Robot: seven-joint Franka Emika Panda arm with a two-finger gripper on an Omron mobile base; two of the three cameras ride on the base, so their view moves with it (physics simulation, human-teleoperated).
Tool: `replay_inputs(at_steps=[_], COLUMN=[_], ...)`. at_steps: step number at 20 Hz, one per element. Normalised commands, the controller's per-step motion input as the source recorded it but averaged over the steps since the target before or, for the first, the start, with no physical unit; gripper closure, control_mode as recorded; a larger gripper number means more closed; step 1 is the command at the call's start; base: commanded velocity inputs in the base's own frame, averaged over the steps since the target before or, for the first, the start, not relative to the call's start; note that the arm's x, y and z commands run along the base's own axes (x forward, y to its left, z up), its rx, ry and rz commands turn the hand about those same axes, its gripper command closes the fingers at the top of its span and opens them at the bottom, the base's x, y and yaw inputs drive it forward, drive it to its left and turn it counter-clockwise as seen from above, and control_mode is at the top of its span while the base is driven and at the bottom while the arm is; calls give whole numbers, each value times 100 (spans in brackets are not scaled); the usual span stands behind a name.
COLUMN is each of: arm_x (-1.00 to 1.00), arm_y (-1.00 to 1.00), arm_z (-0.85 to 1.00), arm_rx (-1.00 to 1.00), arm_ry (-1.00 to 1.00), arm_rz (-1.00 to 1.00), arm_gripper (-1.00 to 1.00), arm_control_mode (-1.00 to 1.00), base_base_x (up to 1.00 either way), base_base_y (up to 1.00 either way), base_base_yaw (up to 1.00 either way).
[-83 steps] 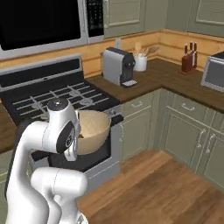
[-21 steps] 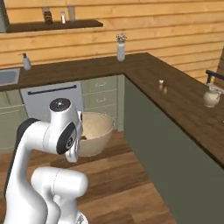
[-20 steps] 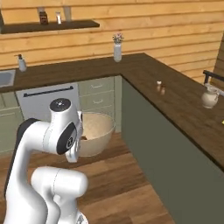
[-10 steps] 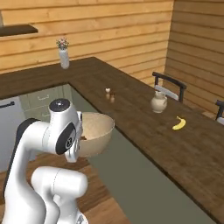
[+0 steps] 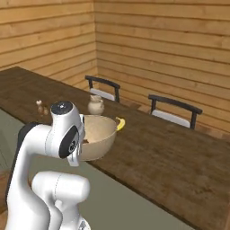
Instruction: Open the cabinet, pick up the bread from the cabinet and place it in the basket. Then move the basket to the dining counter.
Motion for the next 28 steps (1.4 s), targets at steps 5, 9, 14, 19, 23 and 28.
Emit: replay_inputs(at_steps=[5, 9, 14, 19, 23, 28], arm_x=[0, 0, 0, 83, 100, 100], arm_y=[0, 0, 0, 0, 0, -38], arm_z=[0, 0, 0, 0, -2, -9], arm_rx=[0, 0, 0, 0, 0, 0], arm_ry=[0, 0, 0, 0, 0, 1], arm_rz=[0, 0, 0, -1, -5, -12], arm_gripper=[100, 100, 100, 100, 100, 100], arm_control_mode=[100, 100, 100, -100, -100, -100], base_base_x=[24, 39, 67, 0, 0, 0], base_base_y=[0, 1, 0, 0, 0, 0], base_base_yaw=[-41, -16, -7, 0, 0, 0])
